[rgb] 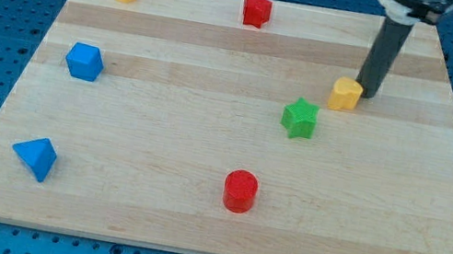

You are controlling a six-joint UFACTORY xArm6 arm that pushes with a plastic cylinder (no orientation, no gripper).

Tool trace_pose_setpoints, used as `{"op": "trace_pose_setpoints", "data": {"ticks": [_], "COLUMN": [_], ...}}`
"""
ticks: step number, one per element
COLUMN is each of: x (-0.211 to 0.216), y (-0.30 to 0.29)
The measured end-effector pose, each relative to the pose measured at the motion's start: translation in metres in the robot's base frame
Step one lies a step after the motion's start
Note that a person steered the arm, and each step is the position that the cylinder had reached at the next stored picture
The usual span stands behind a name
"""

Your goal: Move the green circle closer to the yellow heart

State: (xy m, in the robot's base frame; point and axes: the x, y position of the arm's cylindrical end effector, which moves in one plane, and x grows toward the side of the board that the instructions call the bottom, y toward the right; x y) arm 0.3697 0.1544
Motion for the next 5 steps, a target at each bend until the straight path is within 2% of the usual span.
{"op": "trace_pose_setpoints", "data": {"ticks": [3, 5], "x": [0.021, -0.013], "y": [-0.059, -0.037]}}
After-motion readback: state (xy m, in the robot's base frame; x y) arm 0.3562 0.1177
